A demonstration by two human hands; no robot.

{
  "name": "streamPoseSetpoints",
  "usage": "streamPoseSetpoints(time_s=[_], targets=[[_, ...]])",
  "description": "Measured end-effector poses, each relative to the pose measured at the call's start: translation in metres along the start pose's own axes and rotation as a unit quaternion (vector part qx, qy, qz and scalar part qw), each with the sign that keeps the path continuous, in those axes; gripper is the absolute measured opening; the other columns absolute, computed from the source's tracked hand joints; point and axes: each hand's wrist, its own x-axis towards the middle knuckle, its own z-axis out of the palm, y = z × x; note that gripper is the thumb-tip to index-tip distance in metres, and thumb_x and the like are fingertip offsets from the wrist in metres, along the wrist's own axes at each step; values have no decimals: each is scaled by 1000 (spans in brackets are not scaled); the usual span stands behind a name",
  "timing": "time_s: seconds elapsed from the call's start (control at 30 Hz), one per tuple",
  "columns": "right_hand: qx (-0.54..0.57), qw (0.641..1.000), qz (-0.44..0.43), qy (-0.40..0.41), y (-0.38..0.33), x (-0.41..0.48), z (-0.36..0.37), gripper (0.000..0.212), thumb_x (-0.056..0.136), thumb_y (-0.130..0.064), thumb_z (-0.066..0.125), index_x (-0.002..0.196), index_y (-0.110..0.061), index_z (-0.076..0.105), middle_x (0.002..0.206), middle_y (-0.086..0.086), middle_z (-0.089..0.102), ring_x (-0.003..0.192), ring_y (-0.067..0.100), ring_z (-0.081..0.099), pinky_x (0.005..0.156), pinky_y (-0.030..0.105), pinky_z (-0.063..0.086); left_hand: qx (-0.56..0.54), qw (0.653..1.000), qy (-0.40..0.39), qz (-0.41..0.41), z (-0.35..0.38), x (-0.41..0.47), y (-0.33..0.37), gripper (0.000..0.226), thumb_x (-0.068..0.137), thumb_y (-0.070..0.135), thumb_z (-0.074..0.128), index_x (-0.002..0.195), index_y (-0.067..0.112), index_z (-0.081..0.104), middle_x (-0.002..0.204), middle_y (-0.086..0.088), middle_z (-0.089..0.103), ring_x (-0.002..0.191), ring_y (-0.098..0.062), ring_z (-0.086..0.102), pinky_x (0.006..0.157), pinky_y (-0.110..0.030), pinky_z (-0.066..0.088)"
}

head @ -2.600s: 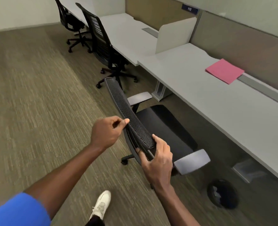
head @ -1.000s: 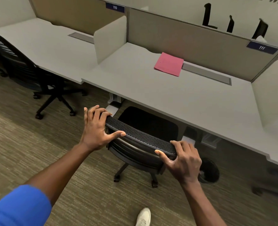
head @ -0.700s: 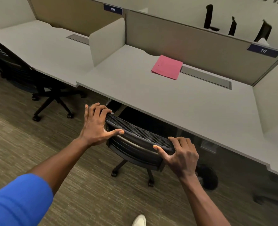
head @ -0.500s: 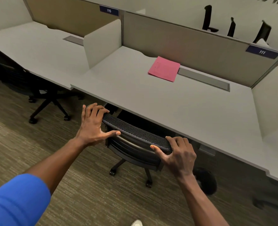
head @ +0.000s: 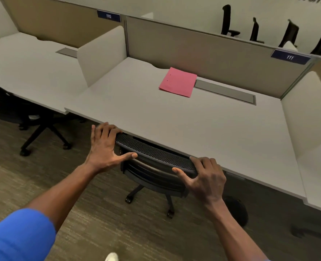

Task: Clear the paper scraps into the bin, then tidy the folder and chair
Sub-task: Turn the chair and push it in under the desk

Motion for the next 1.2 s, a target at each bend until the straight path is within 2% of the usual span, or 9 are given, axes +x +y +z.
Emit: streamPoseSetpoints(time_s=[0.27,0.4,0.57,0.73,1.2], targets=[[-18,999,41,-3,0,11,5,74,82,-88,58,111,-22,77,98,4,71,91,25,63,71,38,51,-18,1000,-1,11,7,25,2,107,60,105,48,132,26,52,141,-4,43,148,-32,31,131,-63,6],[-23,998,65,-4,-1,14,9,74,82,-88,58,114,-23,76,103,4,71,95,26,62,73,39,51,-14,1000,-3,18,10,37,3,108,60,107,45,131,25,53,140,-4,44,147,-32,32,127,-67,16],[-27,996,87,-18,2,20,13,74,86,-87,51,122,-26,73,111,5,66,103,27,59,75,42,53,-11,1000,-10,10,16,46,6,112,59,108,40,133,25,50,143,-4,42,150,-33,29,131,-64,5],[-7,995,93,-28,12,27,15,67,86,-81,59,126,-28,72,115,4,62,108,26,55,76,42,55,-18,1000,-8,6,23,52,11,113,60,109,37,133,24,51,143,-5,42,153,-33,27,131,-65,3],[26,998,58,-24,31,35,17,75,88,-85,50,121,-22,75,114,9,62,105,27,58,82,41,53,-14,1000,-2,7,30,50,18,111,64,108,35,134,22,51,144,-6,43,154,-33,27,131,-65,4]])
